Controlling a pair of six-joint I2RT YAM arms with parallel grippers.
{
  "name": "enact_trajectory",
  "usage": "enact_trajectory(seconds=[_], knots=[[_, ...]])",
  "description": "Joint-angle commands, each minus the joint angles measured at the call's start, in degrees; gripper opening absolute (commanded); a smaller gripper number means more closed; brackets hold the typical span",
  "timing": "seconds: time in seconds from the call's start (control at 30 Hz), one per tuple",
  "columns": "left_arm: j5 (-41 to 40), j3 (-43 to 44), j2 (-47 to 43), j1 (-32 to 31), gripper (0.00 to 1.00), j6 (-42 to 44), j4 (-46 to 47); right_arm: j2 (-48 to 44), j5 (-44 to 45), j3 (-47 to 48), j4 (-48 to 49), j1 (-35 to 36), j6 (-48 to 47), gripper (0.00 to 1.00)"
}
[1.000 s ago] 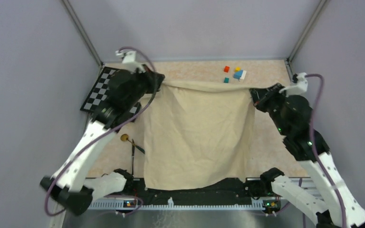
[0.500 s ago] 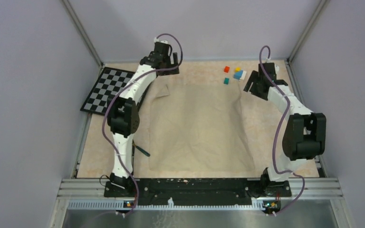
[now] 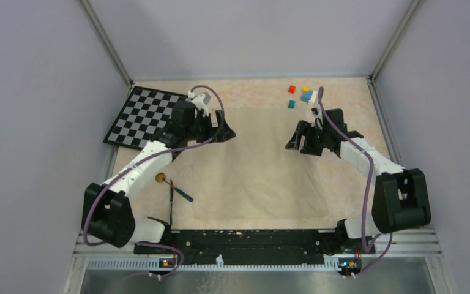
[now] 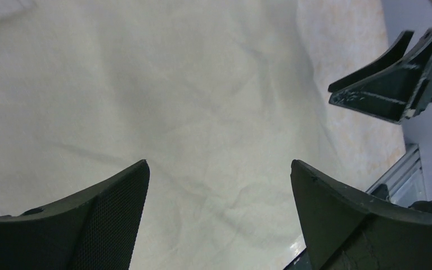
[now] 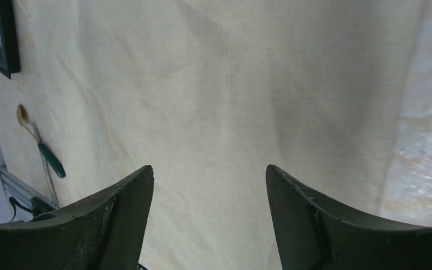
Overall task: Fold the napkin into a case and place the utensils inside
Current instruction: Flatten out the crumpled napkin at the center of the board.
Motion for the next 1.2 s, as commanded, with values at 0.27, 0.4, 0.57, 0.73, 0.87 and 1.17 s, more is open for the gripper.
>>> enact_trajectory(seconds=[0.27, 0.4, 0.57, 0.73, 0.87, 1.17], knots=[[-16.83, -1.34, 17.88, 0.25, 0.99, -3.58, 15.39, 5.28, 10.67, -7.26, 8.51, 2.42, 7.22, 0.70], [-16.48, 1.69, 25.22, 2.53, 0.99, -6.17, 21.14, 4.92, 14.02, -11.61, 10.57, 1.67, 11.01, 0.69], [-16.56, 7.62, 33.34, 4.56, 0.99, -7.04, 23.50, 5.00, 15.87, -13.42, 10.94, 1.08, 10.97, 0.68], [-16.21, 15.81, 41.85, 6.60, 0.99, -6.85, 21.91, 4.40, 16.75, -14.47, 10.81, 0.07, 10.75, 0.68], [-18.22, 22.63, 45.54, 8.86, 0.99, -5.59, 22.87, 3.97, 17.52, -15.41, 10.71, -0.77, 10.47, 0.68], [-13.49, 25.27, 34.51, 14.50, 0.99, -3.16, 16.55, -1.83, 22.92, -16.74, 5.55, -5.01, 9.84, 0.68]])
